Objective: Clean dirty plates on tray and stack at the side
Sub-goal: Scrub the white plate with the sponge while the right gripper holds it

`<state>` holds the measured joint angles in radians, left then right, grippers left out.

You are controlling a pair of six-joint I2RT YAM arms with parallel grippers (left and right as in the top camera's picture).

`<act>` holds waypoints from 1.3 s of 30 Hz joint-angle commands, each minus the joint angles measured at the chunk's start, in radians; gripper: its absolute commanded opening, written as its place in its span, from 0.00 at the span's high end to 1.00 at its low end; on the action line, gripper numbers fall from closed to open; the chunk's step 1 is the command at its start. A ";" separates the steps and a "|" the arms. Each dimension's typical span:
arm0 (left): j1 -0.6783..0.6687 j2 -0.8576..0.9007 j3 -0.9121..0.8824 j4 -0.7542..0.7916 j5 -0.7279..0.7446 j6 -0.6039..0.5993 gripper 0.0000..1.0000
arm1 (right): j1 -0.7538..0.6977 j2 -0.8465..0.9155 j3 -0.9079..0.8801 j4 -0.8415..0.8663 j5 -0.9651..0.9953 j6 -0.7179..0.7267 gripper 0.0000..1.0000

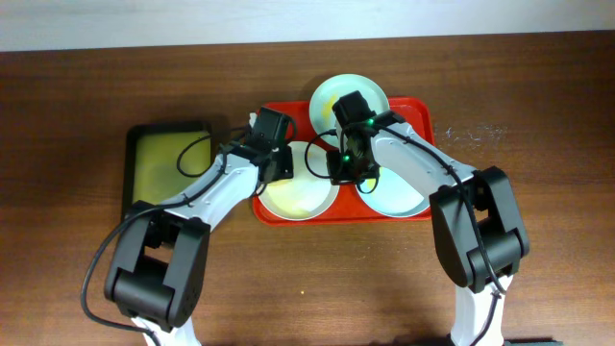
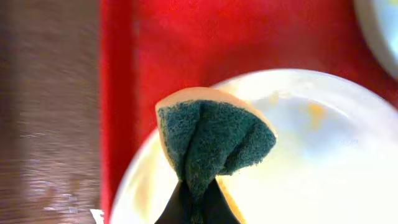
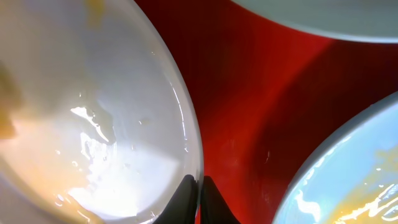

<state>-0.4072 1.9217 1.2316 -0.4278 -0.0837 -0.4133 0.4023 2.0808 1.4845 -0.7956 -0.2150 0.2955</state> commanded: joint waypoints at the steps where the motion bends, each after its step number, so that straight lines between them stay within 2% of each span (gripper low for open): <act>1: 0.002 0.068 -0.006 0.030 0.118 -0.045 1.00 | 0.004 0.007 -0.007 0.000 0.016 0.001 0.94; 4: 0.005 0.124 -0.006 0.050 0.108 -0.041 1.00 | 0.004 0.007 -0.007 -0.001 0.016 0.001 0.94; 7: 0.016 0.133 -0.006 0.029 -0.100 -0.041 1.00 | 0.004 0.007 -0.007 -0.001 0.016 0.001 0.94; 10: 0.022 0.127 -0.006 -0.044 -0.368 -0.041 1.00 | 0.004 0.007 -0.007 -0.005 0.016 0.001 0.95; 12: 0.022 0.117 -0.006 -0.084 -0.452 -0.041 1.00 | 0.004 0.007 -0.007 -0.004 0.016 0.001 0.96; 16: 0.005 0.042 -0.006 -0.089 -0.417 -0.042 1.00 | 0.004 0.007 -0.007 -0.004 0.016 0.001 0.96; 18: -0.006 -0.006 -0.006 -0.077 -0.303 -0.041 1.00 | 0.004 0.007 -0.007 -0.001 0.016 0.001 0.96; 22: -0.010 -0.028 -0.006 -0.052 0.111 -0.042 1.00 | 0.004 0.007 -0.007 -0.001 0.016 0.001 0.96; 25: -0.010 -0.024 -0.006 -0.121 0.212 -0.041 1.00 | 0.004 0.007 -0.007 -0.002 0.016 0.001 0.96; 28: -0.010 -0.024 -0.006 -0.200 0.211 0.039 1.00 | 0.004 0.007 -0.007 -0.001 0.016 0.001 0.96; 31: -0.010 -0.024 -0.019 -0.213 0.201 0.049 1.00 | 0.004 0.007 -0.007 -0.001 0.016 0.000 0.96; 36: -0.010 -0.023 -0.040 -0.222 -0.162 0.047 1.00 | 0.004 0.007 -0.007 -0.012 0.016 -0.003 0.96; 37: -0.010 -0.023 -0.040 -0.225 -0.213 0.044 1.00 | 0.004 0.007 -0.007 -0.012 0.016 -0.003 0.96; 39: -0.009 -0.027 -0.034 -0.221 -0.228 0.036 1.00 | 0.004 0.007 -0.007 -0.010 0.016 -0.003 0.96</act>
<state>-0.4252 1.9163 1.2160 -0.6407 -0.1261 -0.3840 0.4095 2.0808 1.4849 -0.7918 -0.2298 0.2958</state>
